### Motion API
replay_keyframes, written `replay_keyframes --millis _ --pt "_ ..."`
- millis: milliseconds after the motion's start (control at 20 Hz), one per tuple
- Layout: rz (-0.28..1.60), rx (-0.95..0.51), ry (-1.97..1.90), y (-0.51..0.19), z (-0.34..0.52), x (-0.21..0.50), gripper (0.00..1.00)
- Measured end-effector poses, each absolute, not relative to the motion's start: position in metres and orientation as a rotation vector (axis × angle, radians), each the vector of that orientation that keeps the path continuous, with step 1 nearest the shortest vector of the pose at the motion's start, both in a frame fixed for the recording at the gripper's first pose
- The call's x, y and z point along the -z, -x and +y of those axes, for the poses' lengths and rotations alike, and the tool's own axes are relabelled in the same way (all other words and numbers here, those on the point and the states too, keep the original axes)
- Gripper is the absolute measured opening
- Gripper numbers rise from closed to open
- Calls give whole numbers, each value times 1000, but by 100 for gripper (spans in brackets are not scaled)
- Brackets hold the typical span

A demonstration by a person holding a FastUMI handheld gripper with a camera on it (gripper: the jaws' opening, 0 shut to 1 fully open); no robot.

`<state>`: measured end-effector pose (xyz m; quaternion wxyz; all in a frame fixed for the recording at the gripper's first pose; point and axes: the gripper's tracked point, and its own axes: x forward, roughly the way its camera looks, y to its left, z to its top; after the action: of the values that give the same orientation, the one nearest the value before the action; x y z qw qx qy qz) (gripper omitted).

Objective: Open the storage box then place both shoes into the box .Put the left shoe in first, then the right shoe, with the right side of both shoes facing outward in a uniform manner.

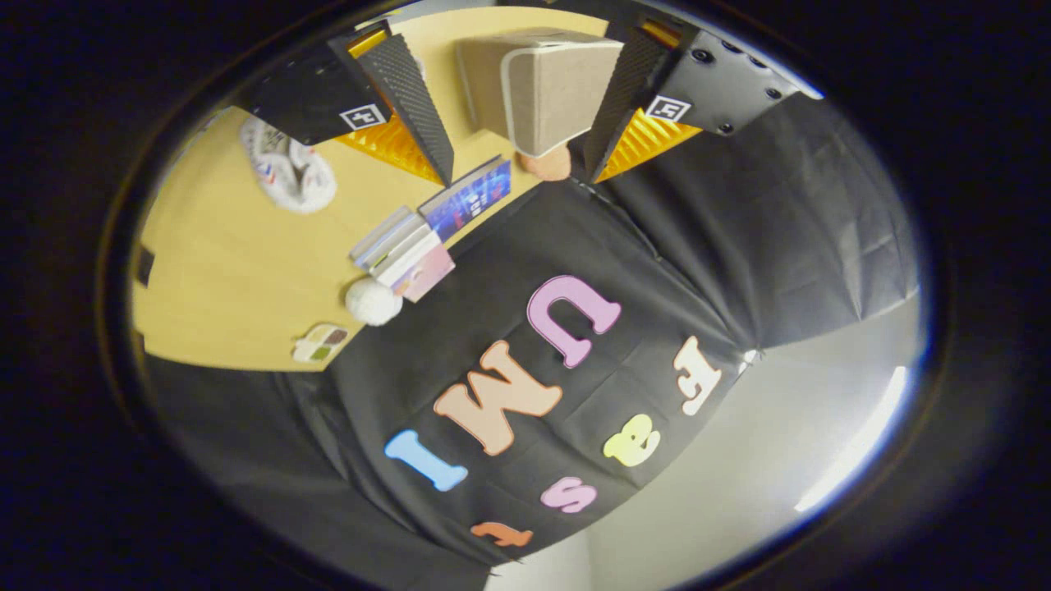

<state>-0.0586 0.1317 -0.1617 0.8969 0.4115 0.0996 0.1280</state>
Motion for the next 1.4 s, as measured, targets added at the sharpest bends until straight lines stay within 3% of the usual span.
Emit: replay_keyframes --millis 850,1200,1400 --pt "377 -259 -1448 48 241 319 96" --pt "357 -237 -1655 25 267 338 95" --pt "359 -229 -1699 16 281 338 71"
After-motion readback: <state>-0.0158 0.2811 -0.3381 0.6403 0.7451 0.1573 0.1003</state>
